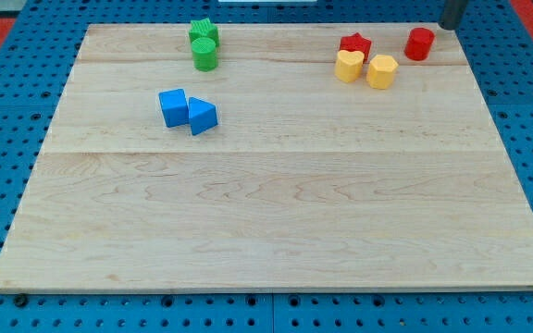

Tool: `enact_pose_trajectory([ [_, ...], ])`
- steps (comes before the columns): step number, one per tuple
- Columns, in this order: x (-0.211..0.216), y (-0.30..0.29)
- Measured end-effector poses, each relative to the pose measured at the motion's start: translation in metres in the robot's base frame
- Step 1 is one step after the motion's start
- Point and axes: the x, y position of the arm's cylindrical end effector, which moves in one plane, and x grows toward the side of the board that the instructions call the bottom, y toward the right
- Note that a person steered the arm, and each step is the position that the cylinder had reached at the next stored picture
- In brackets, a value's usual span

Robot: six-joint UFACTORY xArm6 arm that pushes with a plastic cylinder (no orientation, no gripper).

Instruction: Push the blue triangle close bottom to the green circle

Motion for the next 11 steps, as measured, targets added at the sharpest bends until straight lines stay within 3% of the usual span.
enact_pose_trajectory([
  [1, 0.008, 0.003],
  [3, 0.054, -0.069],
  [4, 0.067, -0.056],
  [5, 0.179, -0.044],
  [6, 0.277, -0.119],
  [7, 0.269, -0.217],
  [9, 0.183, -0.364],
  [10, 0.171, -0.412],
  [11, 0.201, -0.417],
])
